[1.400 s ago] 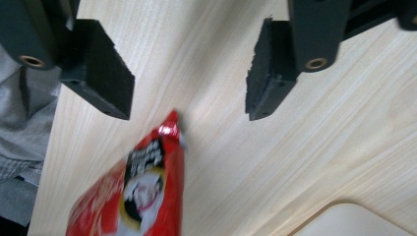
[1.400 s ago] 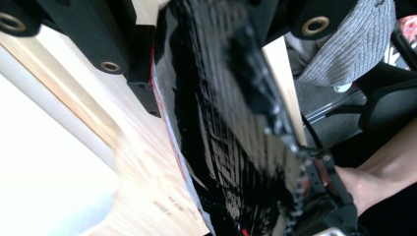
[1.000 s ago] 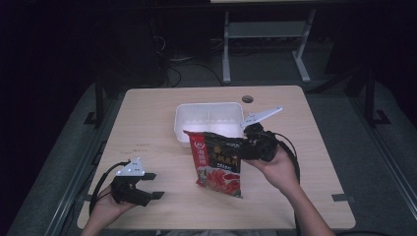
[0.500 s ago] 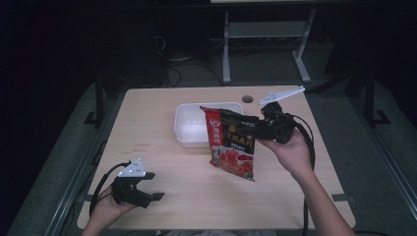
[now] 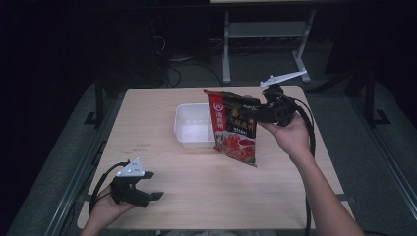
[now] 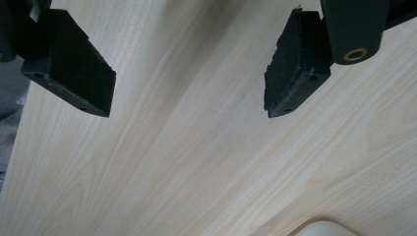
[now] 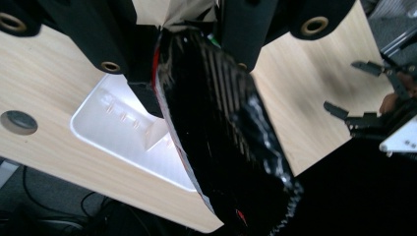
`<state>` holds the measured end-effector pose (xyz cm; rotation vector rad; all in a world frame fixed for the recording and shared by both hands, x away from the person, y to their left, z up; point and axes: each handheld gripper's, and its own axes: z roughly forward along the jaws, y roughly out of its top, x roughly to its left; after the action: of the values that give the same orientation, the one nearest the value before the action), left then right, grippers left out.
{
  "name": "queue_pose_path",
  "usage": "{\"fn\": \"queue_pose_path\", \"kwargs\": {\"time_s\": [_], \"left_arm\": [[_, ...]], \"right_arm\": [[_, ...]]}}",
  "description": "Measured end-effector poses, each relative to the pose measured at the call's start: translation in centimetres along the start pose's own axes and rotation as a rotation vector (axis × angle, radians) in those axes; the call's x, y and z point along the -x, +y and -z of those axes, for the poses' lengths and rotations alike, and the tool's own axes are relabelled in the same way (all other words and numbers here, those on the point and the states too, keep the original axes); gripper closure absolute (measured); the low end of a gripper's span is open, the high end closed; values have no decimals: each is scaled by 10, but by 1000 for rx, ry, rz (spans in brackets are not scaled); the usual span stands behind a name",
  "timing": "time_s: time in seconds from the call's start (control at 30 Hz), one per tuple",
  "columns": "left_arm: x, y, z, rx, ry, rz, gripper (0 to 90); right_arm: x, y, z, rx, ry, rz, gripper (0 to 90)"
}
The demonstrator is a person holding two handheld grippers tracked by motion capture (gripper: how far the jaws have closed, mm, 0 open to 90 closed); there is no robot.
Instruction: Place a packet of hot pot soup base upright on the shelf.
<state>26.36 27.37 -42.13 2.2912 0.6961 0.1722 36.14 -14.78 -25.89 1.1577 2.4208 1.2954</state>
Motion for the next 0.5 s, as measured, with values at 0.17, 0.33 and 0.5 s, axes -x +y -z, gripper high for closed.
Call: {"fn": "queue_pose_path", "kwargs": {"time_s": [0.17, 0.33, 0.5], "left_arm": [[-1, 0, 1, 3, 5, 2, 192], [-2, 0, 2, 6, 5, 2, 191], [-2, -1, 3, 11, 6, 4, 191]], "right_arm": [[3, 13, -4, 6, -13, -7, 740], [8, 31, -12, 9, -45, -13, 739], [10, 43, -20, 14, -50, -22, 740]]}}
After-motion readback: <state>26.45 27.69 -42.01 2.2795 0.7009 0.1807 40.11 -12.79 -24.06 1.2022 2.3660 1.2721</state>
